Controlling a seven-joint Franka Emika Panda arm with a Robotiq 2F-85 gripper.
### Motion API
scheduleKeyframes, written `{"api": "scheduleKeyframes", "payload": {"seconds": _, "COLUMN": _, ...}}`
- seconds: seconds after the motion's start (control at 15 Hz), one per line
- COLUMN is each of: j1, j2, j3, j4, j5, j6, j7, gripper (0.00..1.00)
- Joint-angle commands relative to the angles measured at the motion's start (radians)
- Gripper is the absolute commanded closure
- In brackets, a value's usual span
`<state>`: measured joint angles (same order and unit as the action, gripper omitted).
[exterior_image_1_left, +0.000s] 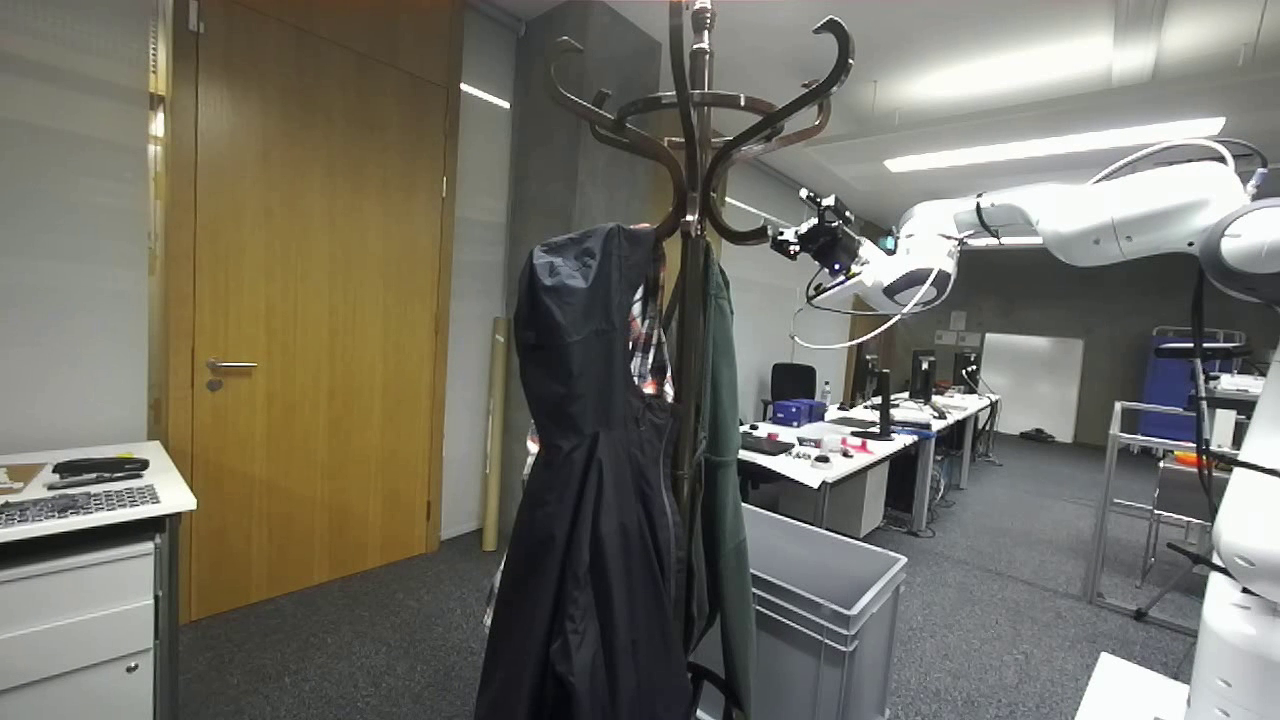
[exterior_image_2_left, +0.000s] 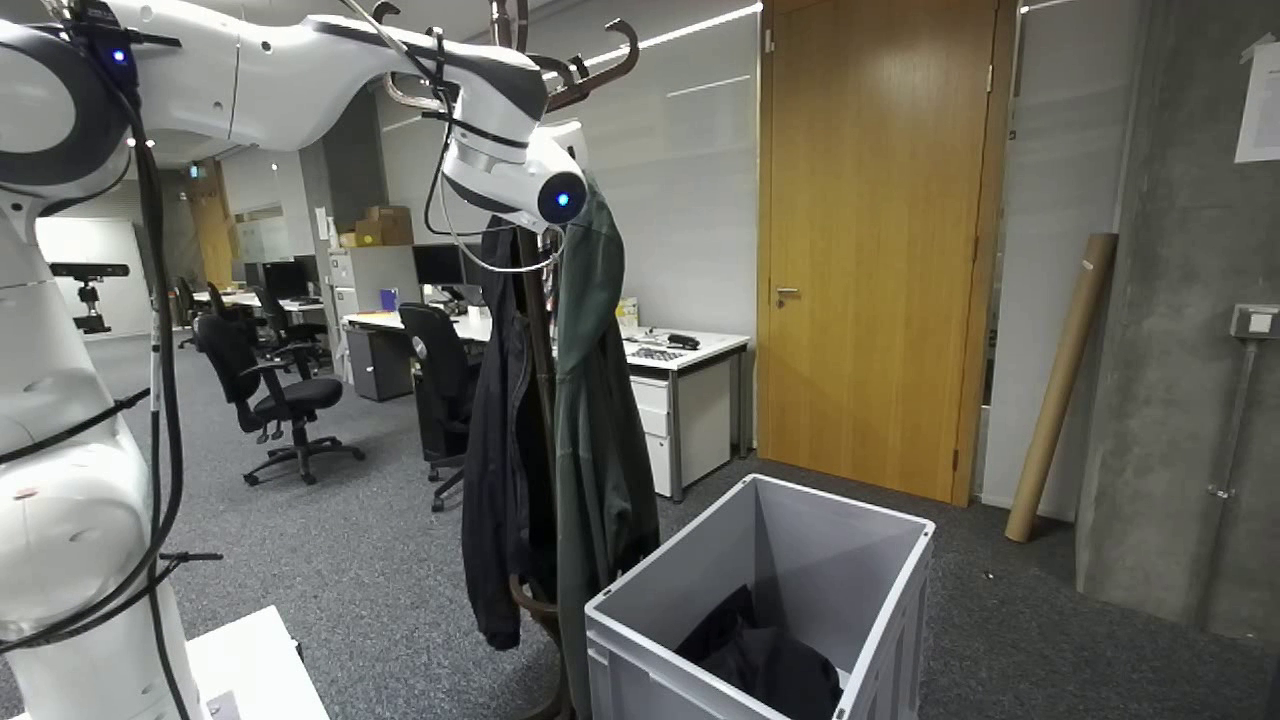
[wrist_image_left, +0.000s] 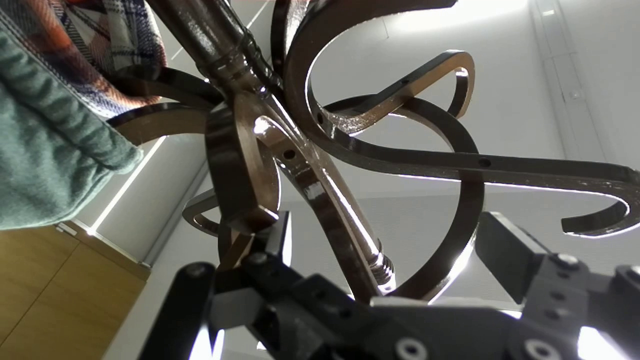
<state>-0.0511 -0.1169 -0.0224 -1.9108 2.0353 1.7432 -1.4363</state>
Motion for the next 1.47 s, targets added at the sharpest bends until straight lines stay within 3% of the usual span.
{"api": "scheduleKeyframes", "payload": {"seconds": 0.0, "j1": 0.001, "j2": 0.004, "j3": -0.003, "j4": 0.005, "j5": 0.007, "j6": -0.004, "j7": -0.024, "gripper": 0.0}}
{"api": "scheduleKeyframes", "payload": {"seconds": 1.4, "j1": -0.015, "j2": -0.051, "j3": -0.052, "j4": -0.039, "j5": 0.073, "j6": -0.123, "j7": -0.167, "gripper": 0.0}}
